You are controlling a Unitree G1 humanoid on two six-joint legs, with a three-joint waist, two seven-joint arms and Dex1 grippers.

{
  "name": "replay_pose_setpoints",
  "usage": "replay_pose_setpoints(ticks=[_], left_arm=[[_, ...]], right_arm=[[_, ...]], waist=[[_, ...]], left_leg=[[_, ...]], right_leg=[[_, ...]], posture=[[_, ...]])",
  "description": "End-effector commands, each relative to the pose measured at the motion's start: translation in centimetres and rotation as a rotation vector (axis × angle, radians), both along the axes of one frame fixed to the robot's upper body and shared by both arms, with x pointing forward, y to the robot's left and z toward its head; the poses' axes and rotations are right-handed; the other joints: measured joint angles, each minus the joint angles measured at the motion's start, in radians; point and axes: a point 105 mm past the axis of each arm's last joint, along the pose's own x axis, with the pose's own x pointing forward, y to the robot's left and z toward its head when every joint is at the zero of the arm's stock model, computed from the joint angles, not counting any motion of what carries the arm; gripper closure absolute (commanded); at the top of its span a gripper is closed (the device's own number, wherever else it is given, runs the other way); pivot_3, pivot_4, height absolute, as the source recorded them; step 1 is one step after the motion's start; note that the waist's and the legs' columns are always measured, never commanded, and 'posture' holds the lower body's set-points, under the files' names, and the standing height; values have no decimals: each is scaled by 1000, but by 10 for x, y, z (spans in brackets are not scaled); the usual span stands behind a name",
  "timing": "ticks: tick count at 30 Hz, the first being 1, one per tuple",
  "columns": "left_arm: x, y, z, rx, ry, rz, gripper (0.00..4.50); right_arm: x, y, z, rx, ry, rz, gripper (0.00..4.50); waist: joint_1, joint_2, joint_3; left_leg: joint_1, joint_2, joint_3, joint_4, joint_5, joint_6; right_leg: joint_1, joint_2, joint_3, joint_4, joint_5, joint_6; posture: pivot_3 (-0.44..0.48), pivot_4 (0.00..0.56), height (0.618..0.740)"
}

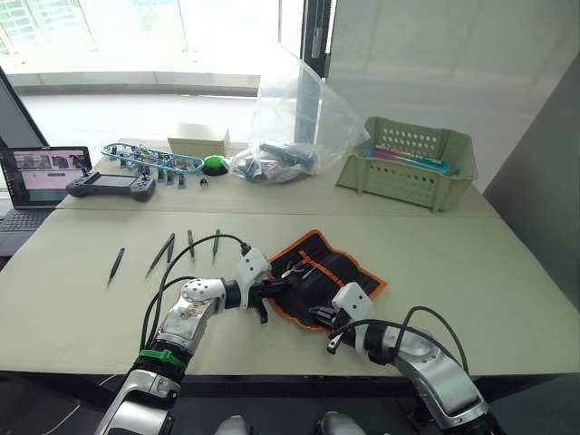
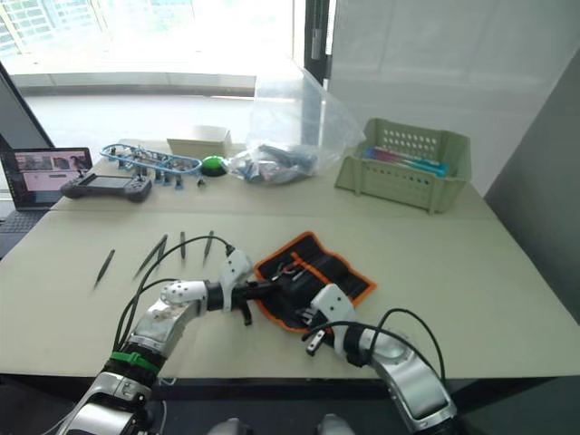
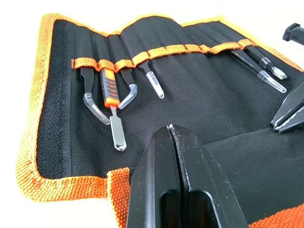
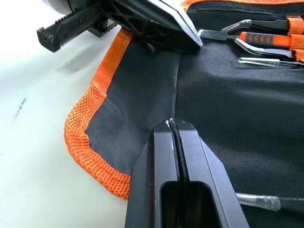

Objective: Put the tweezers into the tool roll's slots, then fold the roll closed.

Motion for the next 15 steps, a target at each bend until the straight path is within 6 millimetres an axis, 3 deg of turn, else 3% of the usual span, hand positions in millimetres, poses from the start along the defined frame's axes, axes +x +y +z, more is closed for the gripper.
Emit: replay_pose_setpoints(ticks=[1,8,15], left_arm=[[-11,14,-36,88,116,20,4465],[-8,14,-33,73,104,36,4465],[-8,16,-33,75,98,39,4465]], right_arm=[[15,10,37,77,-104,7,4500],[33,26,18,-15,-94,1,4500],[37,38,4,-26,-77,6,4500]], waist=[[-8,1,0],[-7,1,-2],[-9,2,-1]], left_leg=[[1,0,0,0,0,0],[1,0,-2,-1,0,0],[0,0,-2,-1,0,0]], right_leg=[[0,0,0,0,0,0],[0,0,-1,0,0,0],[0,0,-1,0,0,0]], posture=[[0,150,740],[0,150,740],[0,150,740]])
